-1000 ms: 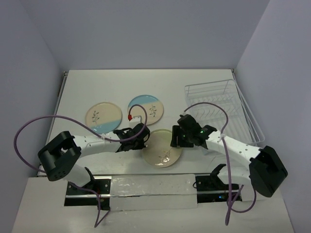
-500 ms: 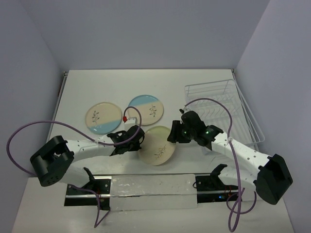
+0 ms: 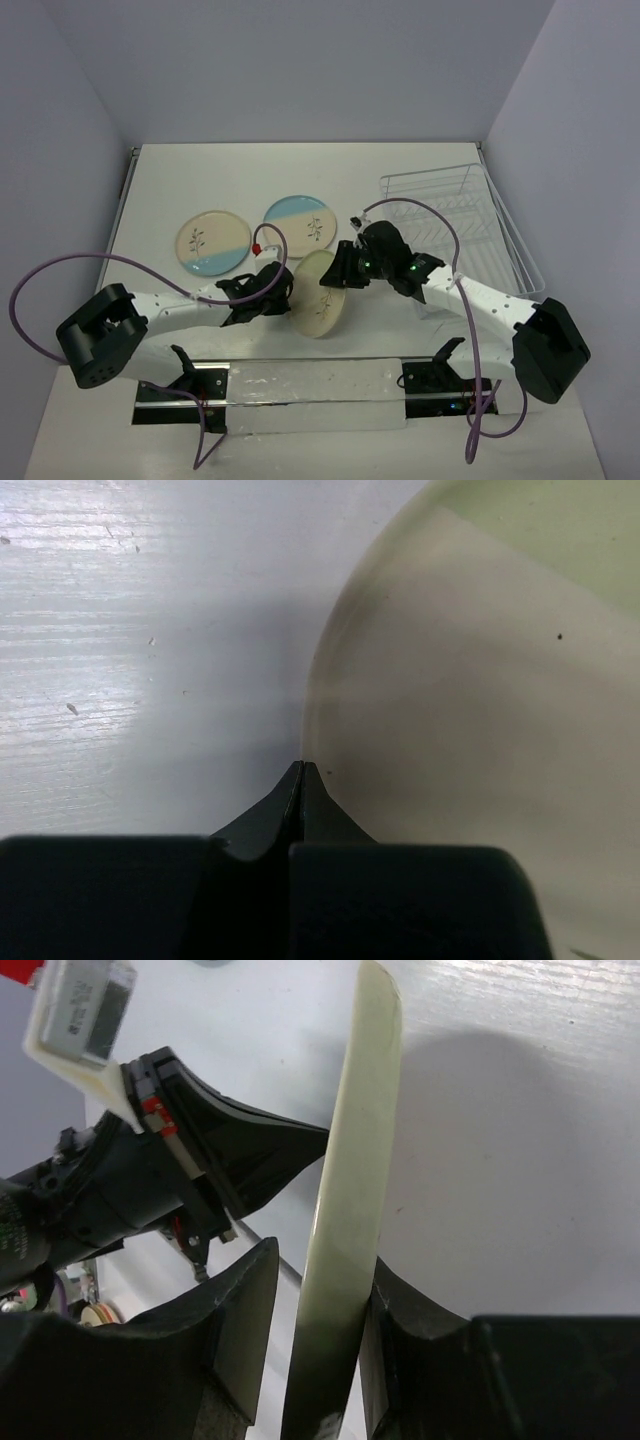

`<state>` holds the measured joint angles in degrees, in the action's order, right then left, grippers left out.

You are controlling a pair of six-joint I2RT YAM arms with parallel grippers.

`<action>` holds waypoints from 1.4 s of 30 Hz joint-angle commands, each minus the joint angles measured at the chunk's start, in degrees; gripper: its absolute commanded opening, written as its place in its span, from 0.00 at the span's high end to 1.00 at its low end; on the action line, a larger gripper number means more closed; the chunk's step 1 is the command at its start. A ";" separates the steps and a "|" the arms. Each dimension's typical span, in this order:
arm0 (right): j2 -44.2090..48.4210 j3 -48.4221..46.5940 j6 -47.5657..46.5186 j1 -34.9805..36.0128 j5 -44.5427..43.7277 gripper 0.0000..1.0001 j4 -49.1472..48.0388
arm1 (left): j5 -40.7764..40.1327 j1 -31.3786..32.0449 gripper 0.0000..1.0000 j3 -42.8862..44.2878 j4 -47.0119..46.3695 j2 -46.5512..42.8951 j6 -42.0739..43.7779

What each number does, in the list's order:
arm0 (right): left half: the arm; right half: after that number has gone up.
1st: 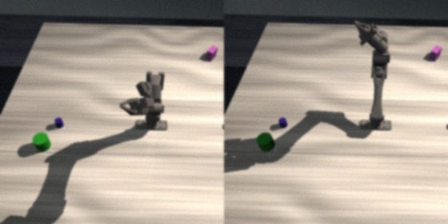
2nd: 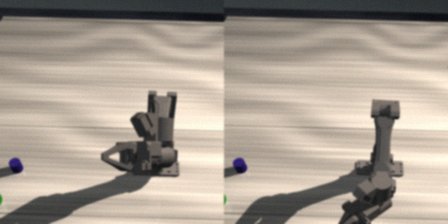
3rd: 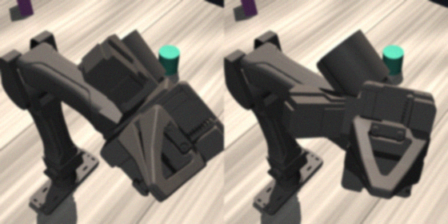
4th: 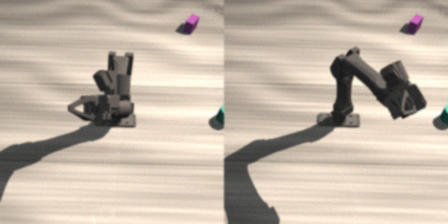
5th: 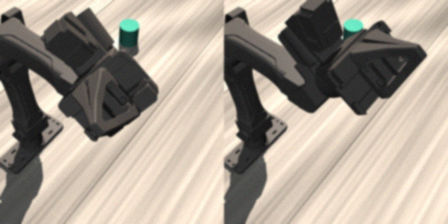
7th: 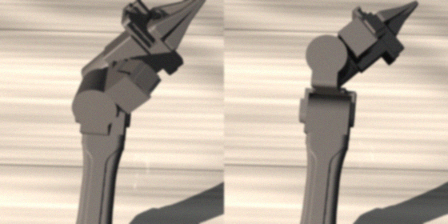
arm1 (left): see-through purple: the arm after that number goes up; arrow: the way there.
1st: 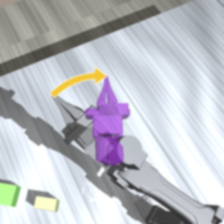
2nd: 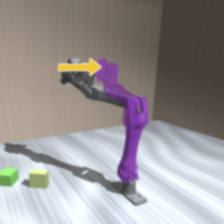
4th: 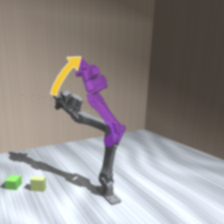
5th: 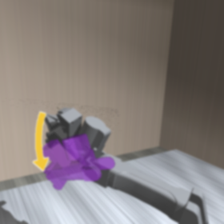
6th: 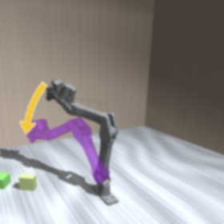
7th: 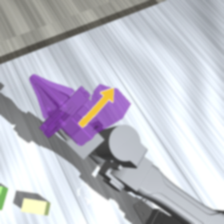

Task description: Load the plates into the dish rack

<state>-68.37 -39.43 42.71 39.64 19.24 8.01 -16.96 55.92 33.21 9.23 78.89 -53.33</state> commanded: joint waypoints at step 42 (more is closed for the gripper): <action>-7.82 -62.97 -64.68 -32.58 -26.12 1.00 25.74 | -4.33 -29.41 0.01 24.82 -12.93 -9.15 20.10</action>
<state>-74.42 -96.81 -13.25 11.44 0.98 33.48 -21.19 28.13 57.82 -0.71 68.44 -34.76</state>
